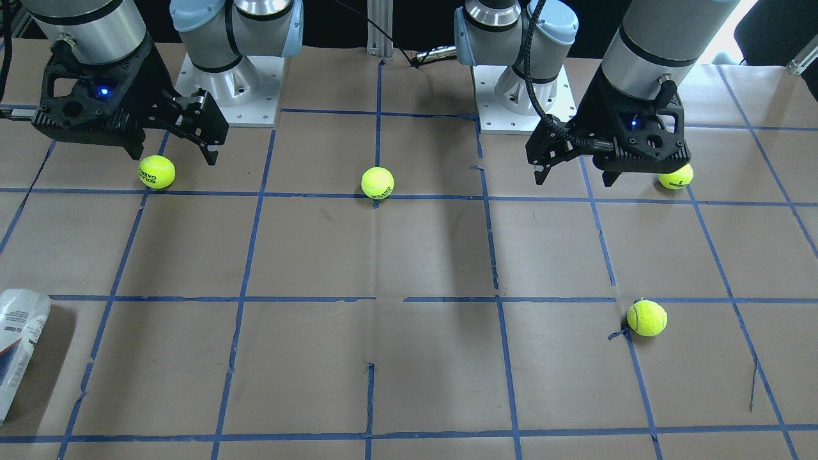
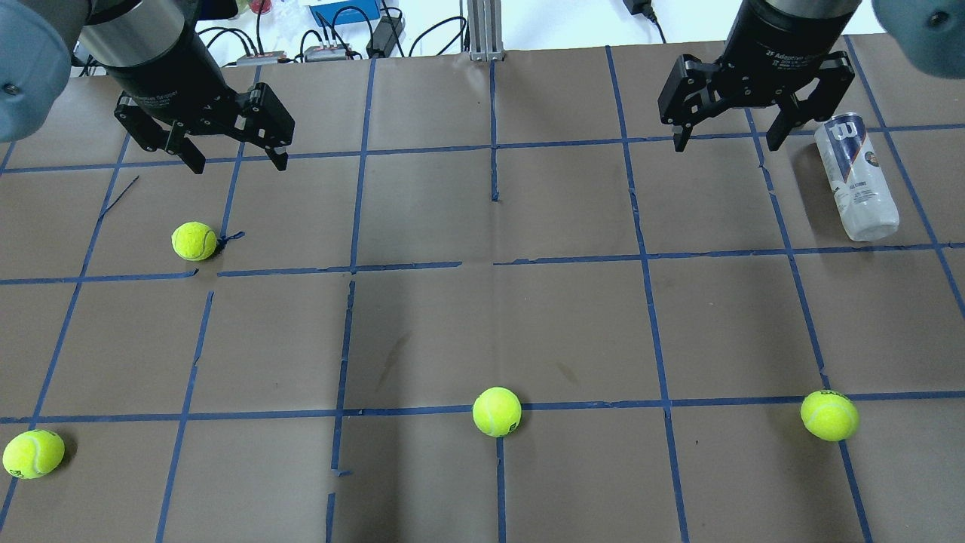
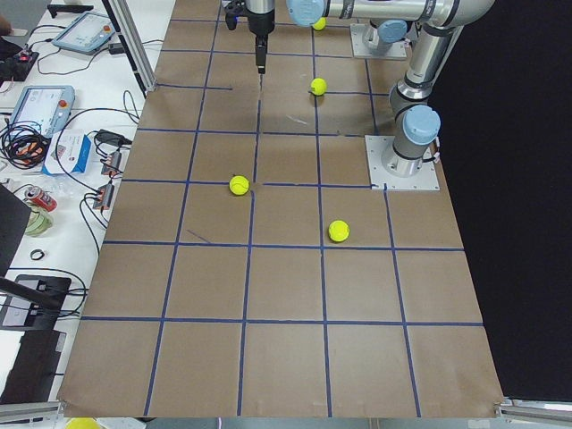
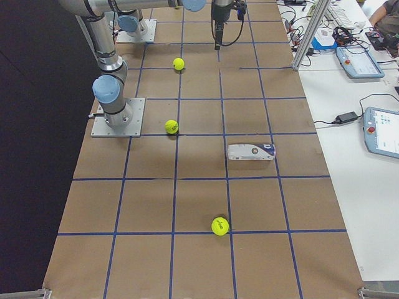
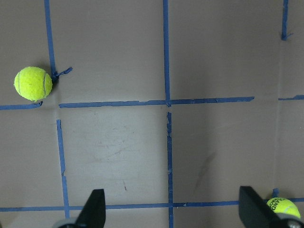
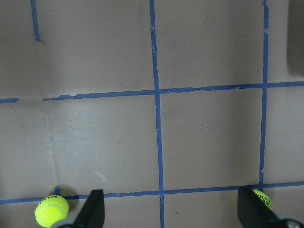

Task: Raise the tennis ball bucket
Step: 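Move the right gripper toward the upright white Wilson tennis ball can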

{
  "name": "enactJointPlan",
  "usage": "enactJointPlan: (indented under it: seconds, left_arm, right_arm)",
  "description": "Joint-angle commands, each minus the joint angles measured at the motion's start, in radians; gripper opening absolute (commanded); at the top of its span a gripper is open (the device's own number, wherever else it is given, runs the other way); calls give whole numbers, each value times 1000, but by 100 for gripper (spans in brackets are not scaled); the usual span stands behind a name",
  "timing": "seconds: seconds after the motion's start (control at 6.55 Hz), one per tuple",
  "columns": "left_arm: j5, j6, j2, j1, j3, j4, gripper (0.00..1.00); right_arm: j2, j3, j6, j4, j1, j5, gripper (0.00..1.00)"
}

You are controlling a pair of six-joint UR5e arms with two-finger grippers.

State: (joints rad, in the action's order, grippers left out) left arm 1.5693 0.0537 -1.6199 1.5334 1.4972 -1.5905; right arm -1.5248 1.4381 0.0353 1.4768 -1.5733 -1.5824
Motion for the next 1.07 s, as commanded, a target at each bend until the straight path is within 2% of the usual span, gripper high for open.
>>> enactJointPlan:
  seconds: [0.0, 0.92]
  left_arm:
    - [-2, 0, 0, -1, 0, 0, 100]
    - [0, 0, 0, -1, 0, 0, 100]
  right_arm:
    - [24, -48, -119, -51, 5, -10, 100]
    - [25, -35, -94, -41, 7, -4, 100]
